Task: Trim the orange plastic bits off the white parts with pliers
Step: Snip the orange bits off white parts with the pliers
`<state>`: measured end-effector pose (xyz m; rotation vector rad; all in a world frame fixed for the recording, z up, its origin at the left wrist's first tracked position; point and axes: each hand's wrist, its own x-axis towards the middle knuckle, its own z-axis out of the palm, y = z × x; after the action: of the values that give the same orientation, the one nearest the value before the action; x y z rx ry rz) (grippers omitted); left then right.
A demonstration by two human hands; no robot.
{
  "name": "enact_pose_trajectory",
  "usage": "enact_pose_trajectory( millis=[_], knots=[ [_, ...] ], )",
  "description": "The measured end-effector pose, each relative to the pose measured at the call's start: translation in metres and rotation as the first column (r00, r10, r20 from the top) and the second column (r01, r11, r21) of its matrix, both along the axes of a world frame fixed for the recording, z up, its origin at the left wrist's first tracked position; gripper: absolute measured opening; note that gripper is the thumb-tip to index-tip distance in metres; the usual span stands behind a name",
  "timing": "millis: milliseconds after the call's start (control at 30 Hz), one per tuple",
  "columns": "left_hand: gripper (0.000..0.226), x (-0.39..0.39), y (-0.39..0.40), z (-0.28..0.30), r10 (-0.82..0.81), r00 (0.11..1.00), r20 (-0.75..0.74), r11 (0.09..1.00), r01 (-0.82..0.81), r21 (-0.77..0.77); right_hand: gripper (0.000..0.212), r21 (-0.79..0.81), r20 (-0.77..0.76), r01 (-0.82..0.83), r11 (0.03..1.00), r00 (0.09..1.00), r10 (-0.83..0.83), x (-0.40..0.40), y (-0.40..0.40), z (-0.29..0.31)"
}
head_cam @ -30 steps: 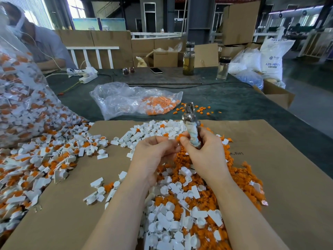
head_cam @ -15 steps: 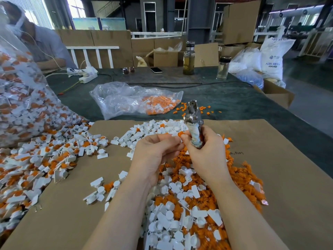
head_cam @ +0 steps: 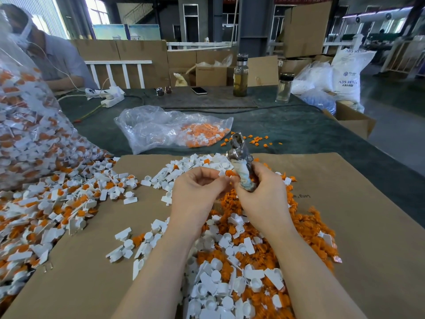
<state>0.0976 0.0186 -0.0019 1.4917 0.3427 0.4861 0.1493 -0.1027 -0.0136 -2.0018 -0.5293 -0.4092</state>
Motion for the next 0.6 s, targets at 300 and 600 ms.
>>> enact_pose_trajectory(
  millis=[300, 600],
  knots=[
    [0.009, 0.0019, -0.0038, -0.0009, 0.09, 0.996, -0.027, 0.987, -0.086, 0.133, 0.009, -0.008, 0.029, 0.029, 1.0, 0.999, -0.029, -0.0015, 0.0022, -0.0018],
    [0.011, 0.0028, -0.0061, 0.0, 0.137, 0.989, -0.047, 0.971, -0.125, 0.205, 0.013, -0.047, -0.012, 0.031, 0.998, 0.999, -0.032, -0.001, 0.002, 0.0004]
  ],
)
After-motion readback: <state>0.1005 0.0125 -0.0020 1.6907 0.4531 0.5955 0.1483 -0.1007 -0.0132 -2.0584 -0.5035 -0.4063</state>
